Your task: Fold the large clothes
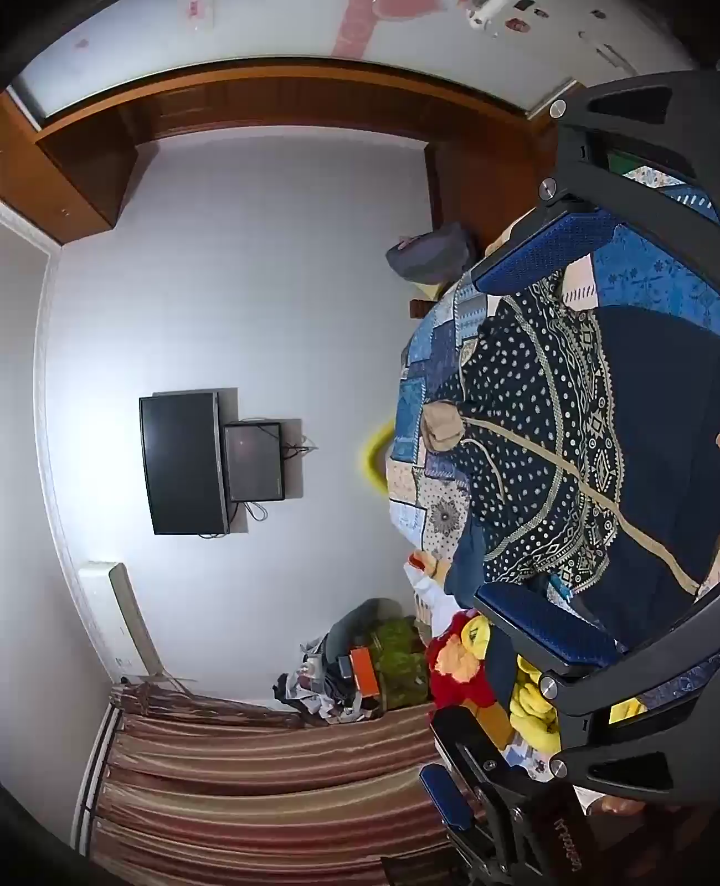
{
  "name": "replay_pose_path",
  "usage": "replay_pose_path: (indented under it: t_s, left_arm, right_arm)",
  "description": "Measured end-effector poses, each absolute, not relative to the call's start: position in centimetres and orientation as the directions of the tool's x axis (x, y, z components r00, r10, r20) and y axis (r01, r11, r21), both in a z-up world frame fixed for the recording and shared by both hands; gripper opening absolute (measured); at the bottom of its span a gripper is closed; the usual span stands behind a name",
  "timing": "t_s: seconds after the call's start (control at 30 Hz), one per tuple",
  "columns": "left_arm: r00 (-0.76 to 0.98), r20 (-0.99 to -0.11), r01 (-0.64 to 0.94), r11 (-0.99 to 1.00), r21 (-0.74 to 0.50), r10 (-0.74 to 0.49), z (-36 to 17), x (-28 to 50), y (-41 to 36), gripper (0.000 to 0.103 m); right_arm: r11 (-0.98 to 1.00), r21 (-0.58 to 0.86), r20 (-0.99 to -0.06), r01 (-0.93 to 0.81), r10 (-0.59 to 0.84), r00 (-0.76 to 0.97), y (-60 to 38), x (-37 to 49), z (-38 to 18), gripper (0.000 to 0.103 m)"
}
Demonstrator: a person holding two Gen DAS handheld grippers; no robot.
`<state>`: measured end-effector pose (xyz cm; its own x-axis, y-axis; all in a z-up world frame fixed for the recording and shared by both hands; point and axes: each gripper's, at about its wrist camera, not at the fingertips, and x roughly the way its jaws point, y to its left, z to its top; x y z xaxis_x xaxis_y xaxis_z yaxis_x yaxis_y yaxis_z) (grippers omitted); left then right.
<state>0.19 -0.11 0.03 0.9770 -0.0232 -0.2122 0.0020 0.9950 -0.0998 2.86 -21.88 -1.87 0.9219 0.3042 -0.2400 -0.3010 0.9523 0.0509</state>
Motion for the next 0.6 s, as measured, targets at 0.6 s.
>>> replay_pose_path:
  t_s: [0.6]
  left_arm:
    - [0.982, -0.19, -0.008, 0.995, -0.095, -0.01, 0.26, -0.09, -0.26, 0.103]
  right_arm:
    - [0.952, 0.051, -0.252, -0.301, 0.304, 0.919, -21.3, 2.78, -2.03, 0.103]
